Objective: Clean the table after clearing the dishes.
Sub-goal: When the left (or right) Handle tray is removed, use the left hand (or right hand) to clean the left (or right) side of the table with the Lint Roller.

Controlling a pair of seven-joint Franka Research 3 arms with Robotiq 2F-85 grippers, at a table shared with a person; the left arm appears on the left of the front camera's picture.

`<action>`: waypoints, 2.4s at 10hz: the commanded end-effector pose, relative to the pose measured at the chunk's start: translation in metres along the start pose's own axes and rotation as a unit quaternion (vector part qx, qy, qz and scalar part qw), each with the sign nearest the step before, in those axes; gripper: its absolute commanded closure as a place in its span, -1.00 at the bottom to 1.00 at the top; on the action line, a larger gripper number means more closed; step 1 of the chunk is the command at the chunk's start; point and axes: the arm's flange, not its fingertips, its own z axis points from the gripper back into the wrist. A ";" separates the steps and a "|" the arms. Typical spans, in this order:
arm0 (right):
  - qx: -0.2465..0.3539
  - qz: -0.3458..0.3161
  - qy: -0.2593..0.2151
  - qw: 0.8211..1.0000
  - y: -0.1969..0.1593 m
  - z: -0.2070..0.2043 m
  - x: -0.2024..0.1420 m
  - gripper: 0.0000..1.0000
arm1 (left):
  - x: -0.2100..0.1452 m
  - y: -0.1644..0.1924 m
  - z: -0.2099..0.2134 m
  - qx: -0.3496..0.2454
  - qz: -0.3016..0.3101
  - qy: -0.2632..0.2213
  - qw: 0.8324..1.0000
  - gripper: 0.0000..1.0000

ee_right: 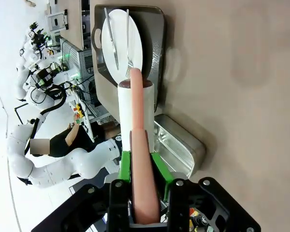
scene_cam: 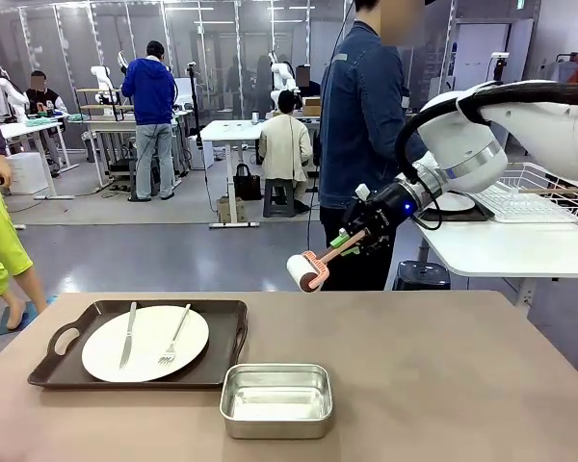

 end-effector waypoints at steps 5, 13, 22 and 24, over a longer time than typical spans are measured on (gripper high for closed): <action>-0.047 -0.009 -0.100 0.994 0.005 -0.013 -0.039 0.55 | -0.002 -0.001 0.002 -0.005 -0.007 -0.001 1.000 -1.00; -0.201 -0.083 -0.143 0.966 -0.008 -0.014 -0.079 0.55 | -0.002 -0.001 0.002 -0.005 -0.007 -0.001 1.000 -1.00; -0.286 -0.143 -0.134 0.938 -0.025 -0.067 -0.052 0.55 | -0.002 -0.001 0.002 -0.005 -0.007 -0.001 1.000 -1.00; -0.287 -0.137 -0.127 0.939 -0.040 -0.070 -0.057 0.55 | -0.002 -0.001 0.002 -0.005 -0.007 -0.001 1.000 -1.00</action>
